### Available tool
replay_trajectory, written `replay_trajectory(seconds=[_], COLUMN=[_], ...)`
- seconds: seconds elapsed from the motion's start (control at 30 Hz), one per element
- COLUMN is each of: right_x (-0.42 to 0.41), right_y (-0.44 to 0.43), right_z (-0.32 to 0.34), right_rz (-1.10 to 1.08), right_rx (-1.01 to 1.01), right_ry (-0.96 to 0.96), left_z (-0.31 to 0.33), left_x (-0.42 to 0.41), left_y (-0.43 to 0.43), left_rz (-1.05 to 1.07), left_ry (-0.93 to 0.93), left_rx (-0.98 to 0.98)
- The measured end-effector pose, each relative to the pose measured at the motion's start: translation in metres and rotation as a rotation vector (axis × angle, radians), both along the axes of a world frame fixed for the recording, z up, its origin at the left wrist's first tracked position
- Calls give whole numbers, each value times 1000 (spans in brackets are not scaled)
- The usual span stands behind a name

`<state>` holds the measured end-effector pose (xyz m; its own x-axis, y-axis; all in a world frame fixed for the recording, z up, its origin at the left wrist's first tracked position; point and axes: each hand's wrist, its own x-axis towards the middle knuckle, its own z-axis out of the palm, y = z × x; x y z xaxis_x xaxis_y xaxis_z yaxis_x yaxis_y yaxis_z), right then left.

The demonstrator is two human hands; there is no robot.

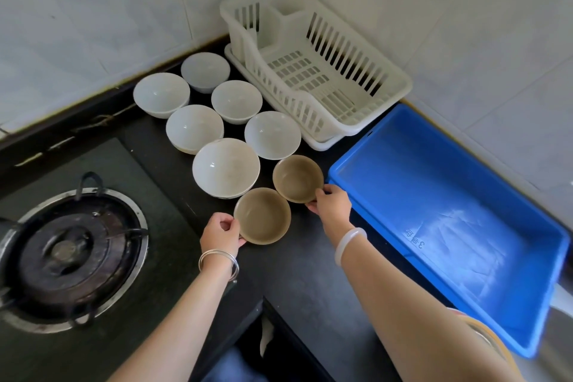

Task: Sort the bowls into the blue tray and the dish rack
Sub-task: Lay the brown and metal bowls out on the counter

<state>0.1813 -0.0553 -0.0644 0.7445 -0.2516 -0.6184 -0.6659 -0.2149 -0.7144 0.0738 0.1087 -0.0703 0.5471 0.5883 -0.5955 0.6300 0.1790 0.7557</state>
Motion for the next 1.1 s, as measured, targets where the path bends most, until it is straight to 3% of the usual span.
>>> replay_trajectory(seconds=[0.3, 0.43, 0.6, 0.73, 0.93, 1.1], right_x=[-14, -32, -68, -113, -191, -229], right_y=[-8, -23, -71, -136, -230, -268], right_z=[10, 27, 56, 72, 73, 67], right_rz=[112, 214, 266, 215, 183, 199], right_rx=[-8, -100, -175, -336, -753, -924], right_ry=[37, -74, -217, -251, -185, -129], left_z=[6, 19, 44, 64, 71, 70], left_x=[-4, -10, -16, -25, -51, -72], left_y=[4, 1, -28, -80, -180, -244], left_rz=[-193, -324, -413, -550, -958, -1212], left_ry=[7, 48, -41, -135, -164, -212], left_rx=[116, 316, 509, 428, 385, 407])
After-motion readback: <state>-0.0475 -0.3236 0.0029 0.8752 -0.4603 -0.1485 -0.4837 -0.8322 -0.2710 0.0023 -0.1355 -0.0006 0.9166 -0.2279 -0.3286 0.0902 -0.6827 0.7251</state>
